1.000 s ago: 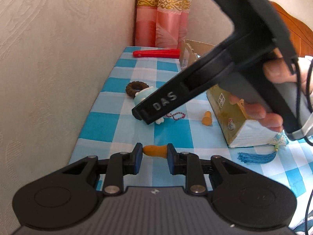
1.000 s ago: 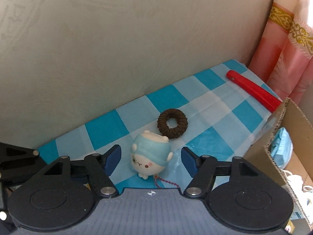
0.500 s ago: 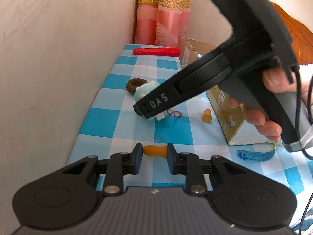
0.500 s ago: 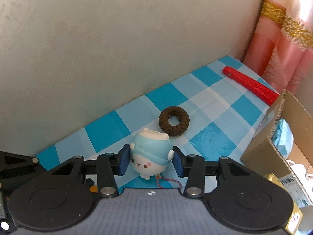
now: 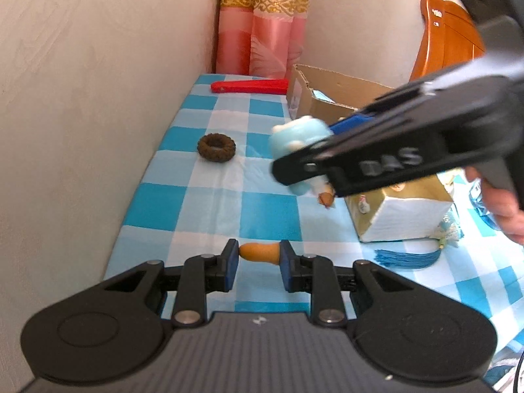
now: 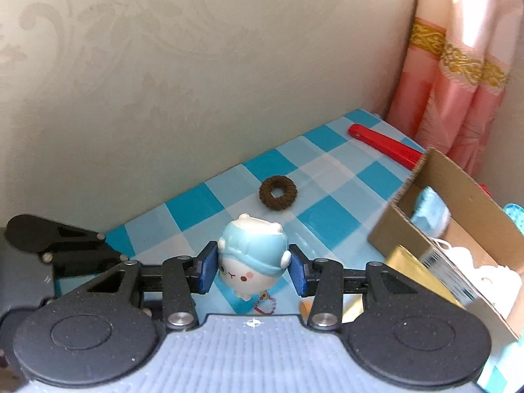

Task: Organize soft objects
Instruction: 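Carry the plush toy into the cardboard box and open the right gripper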

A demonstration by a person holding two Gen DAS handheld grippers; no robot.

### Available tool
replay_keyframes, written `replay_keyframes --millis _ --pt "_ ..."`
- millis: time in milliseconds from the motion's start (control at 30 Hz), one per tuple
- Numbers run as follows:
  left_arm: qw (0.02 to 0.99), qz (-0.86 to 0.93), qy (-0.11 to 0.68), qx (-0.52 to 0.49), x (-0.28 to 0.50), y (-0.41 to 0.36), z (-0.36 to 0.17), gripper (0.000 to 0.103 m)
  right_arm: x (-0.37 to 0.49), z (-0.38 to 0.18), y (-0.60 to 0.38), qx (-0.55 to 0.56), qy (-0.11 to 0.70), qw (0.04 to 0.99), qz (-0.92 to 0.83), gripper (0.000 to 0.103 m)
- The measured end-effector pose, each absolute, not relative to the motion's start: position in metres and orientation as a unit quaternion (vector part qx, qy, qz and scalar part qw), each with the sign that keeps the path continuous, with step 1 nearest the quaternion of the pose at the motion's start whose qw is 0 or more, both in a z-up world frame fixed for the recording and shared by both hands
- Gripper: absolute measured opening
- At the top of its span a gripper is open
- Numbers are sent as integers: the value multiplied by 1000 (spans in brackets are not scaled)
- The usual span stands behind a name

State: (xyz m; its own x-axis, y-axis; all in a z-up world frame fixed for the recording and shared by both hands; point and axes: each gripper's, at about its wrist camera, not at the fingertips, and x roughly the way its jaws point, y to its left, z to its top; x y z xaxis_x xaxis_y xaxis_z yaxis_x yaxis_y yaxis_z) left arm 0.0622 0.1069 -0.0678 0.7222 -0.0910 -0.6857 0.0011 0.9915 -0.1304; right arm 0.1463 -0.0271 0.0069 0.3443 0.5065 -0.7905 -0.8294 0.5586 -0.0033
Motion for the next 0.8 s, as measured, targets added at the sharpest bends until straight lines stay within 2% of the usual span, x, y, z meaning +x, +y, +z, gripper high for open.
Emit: replay_keyframes --millis 400,800 --pt "927 -52 368 -41 58 89 -42 25 130 36 -89 -198 376 815 393 50" --pt "935 -79 346 -21 72 72 -18 25 174 62 -144 -179 364 856 321 50"
